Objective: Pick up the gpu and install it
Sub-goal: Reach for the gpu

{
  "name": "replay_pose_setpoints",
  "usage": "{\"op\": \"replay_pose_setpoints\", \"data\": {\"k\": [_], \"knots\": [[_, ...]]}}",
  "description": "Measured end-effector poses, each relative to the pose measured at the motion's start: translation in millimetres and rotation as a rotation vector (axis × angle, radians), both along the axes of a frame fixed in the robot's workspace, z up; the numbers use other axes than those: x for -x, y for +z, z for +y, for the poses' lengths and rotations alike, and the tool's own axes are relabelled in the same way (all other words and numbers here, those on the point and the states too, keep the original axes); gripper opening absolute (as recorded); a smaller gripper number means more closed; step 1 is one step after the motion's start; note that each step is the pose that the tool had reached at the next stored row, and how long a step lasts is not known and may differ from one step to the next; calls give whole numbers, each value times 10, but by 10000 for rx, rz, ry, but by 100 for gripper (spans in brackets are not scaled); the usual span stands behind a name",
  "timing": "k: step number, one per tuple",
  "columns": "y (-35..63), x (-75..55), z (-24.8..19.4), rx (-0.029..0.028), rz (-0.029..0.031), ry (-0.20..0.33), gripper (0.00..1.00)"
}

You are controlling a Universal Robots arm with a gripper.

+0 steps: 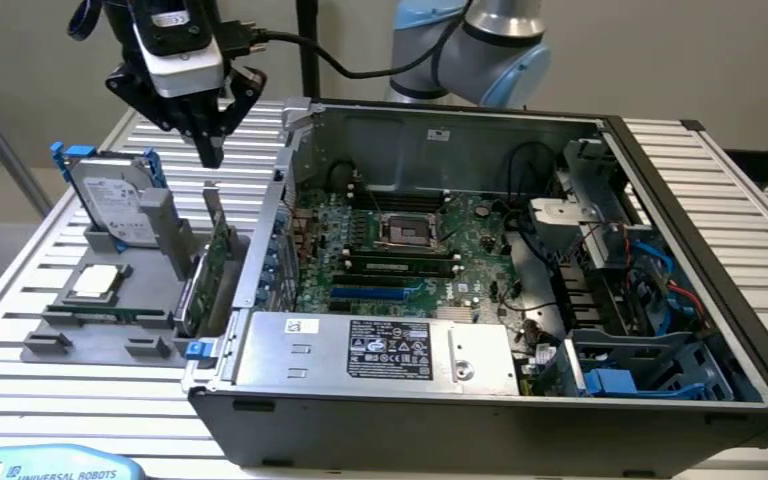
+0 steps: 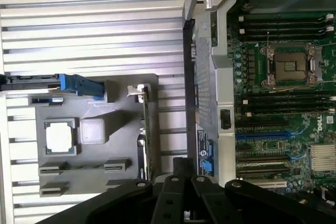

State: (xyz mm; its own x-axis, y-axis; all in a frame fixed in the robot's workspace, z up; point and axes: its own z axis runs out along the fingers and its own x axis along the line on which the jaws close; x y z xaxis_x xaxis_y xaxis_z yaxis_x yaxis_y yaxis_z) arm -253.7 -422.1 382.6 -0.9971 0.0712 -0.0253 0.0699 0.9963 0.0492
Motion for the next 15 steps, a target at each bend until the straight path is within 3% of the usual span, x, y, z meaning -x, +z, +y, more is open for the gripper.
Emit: {"op": "replay_pose_setpoints", "data": {"k": [9, 15], "knots": [[-80, 408, 0, -3, 1, 0, 11], [-80, 416, 0, -3, 0, 0, 11]]}}
